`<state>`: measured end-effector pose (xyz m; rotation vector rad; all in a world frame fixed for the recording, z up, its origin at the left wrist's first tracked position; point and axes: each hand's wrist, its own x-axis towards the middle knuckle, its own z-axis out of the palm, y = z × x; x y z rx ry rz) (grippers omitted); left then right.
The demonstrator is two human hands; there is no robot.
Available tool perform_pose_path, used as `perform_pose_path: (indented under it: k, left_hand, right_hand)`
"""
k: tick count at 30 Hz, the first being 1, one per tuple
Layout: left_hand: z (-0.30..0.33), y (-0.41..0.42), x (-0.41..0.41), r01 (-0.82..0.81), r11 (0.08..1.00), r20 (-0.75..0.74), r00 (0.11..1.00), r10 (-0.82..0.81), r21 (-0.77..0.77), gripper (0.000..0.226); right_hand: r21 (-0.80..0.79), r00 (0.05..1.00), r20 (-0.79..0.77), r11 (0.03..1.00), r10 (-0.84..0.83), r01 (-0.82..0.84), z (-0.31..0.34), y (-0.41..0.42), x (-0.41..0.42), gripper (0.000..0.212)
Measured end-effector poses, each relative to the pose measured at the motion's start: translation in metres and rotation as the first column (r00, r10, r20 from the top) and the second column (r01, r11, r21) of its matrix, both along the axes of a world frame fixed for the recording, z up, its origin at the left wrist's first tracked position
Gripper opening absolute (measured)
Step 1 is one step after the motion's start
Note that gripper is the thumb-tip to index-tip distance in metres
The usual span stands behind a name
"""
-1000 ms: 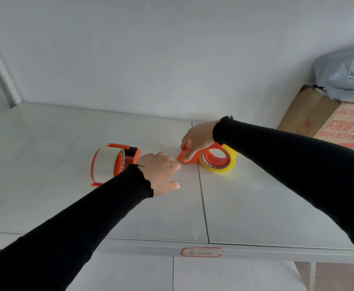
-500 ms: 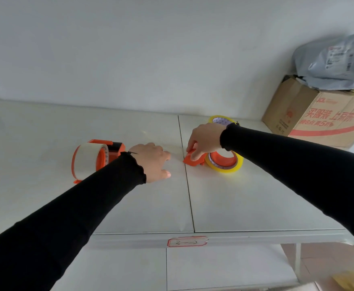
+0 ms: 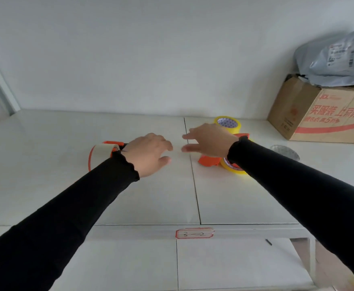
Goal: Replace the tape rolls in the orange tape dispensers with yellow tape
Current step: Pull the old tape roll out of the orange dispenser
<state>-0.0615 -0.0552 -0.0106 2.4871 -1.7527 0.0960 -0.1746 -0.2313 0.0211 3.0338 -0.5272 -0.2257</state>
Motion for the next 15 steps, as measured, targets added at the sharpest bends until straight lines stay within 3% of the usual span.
perform_pose_path:
  k: [2,4,8,11,13,15]
  left_hand:
    - [0.007,0.025,0.014,-0.058,0.987,-0.06,0.997,0.05,-0.152,0.039]
    - [0.012,0.054,0.03,-0.149,0.954,-0.109,0.986,0.125,-0.261,0.036]
    - [0.007,0.104,0.061,-0.426,0.839,-0.321,0.89,0.323,-0.337,0.033]
    - [-0.007,0.122,0.075,-0.642,0.72,-0.674,0.656,0.339,-0.263,0.049]
    - [-0.017,0.121,0.072,-0.711,0.682,-0.909,0.382,0.17,-0.171,0.057]
    - [-0.025,0.115,0.066,-0.74,0.665,-0.988,0.155,0.018,-0.104,0.052]
  right_hand:
    - [0.167,0.95,0.311,0.984,0.004,-0.059,-0.009,0.035,0.01,0.047]
    - [0.391,0.873,0.48,0.911,-0.084,-0.127,-0.023,0.067,0.021,0.036]
    - [0.76,0.817,0.476,0.621,-0.327,-0.194,-0.052,0.122,0.046,0.027]
    - [0.875,0.78,0.404,0.452,-0.478,-0.177,-0.067,0.152,0.064,0.027]
    - [0.918,0.775,0.341,0.368,-0.532,-0.151,-0.074,0.167,0.075,0.028]
    - [0.945,0.777,0.3,0.284,-0.553,-0.162,-0.077,0.176,0.081,0.038]
